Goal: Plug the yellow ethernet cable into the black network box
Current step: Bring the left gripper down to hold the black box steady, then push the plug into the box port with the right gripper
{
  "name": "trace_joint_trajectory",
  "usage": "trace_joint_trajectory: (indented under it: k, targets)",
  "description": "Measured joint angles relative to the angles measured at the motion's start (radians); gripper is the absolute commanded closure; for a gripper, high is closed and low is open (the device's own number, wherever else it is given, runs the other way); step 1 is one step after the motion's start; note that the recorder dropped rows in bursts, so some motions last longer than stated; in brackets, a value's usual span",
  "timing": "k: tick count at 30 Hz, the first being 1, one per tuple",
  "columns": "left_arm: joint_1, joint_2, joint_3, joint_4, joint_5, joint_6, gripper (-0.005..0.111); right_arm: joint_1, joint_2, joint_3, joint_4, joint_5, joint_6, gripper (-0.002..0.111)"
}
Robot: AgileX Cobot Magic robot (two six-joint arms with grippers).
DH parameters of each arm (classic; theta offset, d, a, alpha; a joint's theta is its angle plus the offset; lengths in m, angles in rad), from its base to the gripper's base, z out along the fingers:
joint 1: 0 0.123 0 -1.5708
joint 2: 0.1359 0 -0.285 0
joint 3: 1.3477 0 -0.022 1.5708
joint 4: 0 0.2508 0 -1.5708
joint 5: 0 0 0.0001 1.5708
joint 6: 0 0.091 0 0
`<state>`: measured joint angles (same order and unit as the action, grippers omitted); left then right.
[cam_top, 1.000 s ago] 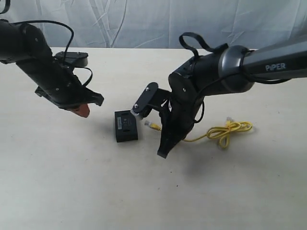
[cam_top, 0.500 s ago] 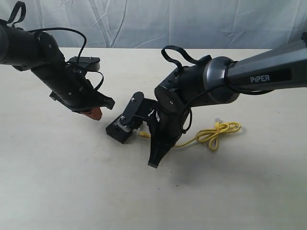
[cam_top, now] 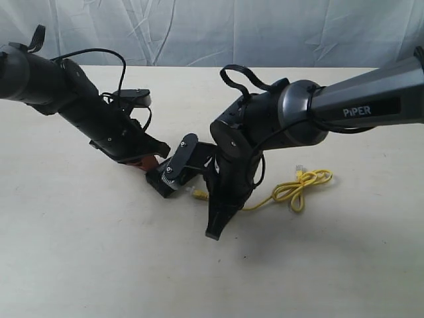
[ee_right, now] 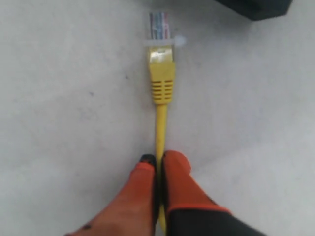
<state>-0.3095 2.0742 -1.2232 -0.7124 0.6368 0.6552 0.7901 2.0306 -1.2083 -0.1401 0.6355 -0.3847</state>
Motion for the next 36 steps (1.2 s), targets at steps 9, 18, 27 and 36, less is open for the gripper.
trace_joint_trajectory:
  k: [9, 18, 27, 36]
  targets:
    - [0.000, 0.000, 0.000, -0.025, -0.004, 0.030, 0.107, 0.016, 0.000, 0.000, 0.016, -0.038, -0.004, 0.109]
    - [0.000, 0.000, 0.000, -0.025, 0.011, 0.032, 0.107, 0.016, 0.000, 0.000, 0.018, -0.068, 0.003, 0.109]
    - [0.000, 0.000, 0.000, -0.023, 0.017, 0.032, 0.107, 0.016, 0.000, 0.000, -0.068, -0.026, 0.081, 0.109]
    - [0.000, 0.000, 0.000, -0.023, 0.058, 0.032, 0.107, 0.016, 0.000, 0.000, -0.086, -0.038, 0.088, 0.109]
